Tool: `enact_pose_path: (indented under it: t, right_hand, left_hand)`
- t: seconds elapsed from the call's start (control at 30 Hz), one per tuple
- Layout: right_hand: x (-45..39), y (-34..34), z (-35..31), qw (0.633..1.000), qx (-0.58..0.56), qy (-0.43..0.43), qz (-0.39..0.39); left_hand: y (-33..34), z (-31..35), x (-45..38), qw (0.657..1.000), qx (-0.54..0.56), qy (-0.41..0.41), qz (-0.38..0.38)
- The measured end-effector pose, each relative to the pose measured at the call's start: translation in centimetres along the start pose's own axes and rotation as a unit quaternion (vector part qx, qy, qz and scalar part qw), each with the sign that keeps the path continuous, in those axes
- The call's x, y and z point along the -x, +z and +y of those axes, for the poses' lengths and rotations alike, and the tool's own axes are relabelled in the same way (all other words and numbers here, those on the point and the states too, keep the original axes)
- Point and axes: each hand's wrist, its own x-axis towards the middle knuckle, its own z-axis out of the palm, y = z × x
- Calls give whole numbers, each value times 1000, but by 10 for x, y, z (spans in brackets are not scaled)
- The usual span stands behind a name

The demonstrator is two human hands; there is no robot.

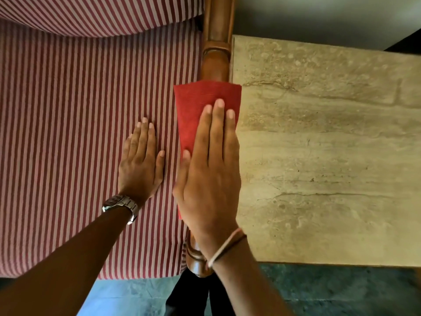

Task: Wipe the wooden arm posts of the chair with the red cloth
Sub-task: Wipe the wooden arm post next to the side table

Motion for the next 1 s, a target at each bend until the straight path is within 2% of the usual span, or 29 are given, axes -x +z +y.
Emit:
enact_pose_path:
  t: [0.2, 0.27, 0.37, 0.43, 0.53, 0.6, 0.7, 0.83, 0.93, 1.0]
  right_hand:
    - [-52, -2, 2, 1000, 16, -20, 18]
    - [-44, -6, 6, 999, -32, -23, 8]
    - [-18, -15, 12, 986, -162, -7, -29]
    - [-17, -24, 19, 967, -252, 28, -16]
    - [-46, -34, 30, 938, -326, 95, 66]
    - [-72, -35, 36, 915, -361, 154, 94]
    - [-89, -21, 31, 915, -357, 141, 123]
    - [-102, -11, 24, 939, -274, 73, 194]
    - [-111, -15, 16, 953, -212, 45, 211]
    - [-106, -17, 6, 955, -196, 24, 223]
  left_hand:
    - [-12, 7, 0, 999, 34, -6, -28]
    - [-27, 17, -4, 991, 117, -47, -46]
    - [-66, 43, -4, 927, 349, -136, -27]
    - [-98, 67, 6, 874, 461, -155, -7]
    - [-135, 94, 12, 761, 617, -180, -91]
    - [-141, 102, 5, 729, 630, -239, -118]
    - [-137, 98, -10, 729, 616, -273, -120]
    - [-132, 94, -25, 734, 624, -247, -101]
    - [-136, 89, -38, 745, 622, -224, -90]
    - [-142, 81, -37, 733, 637, -214, -101]
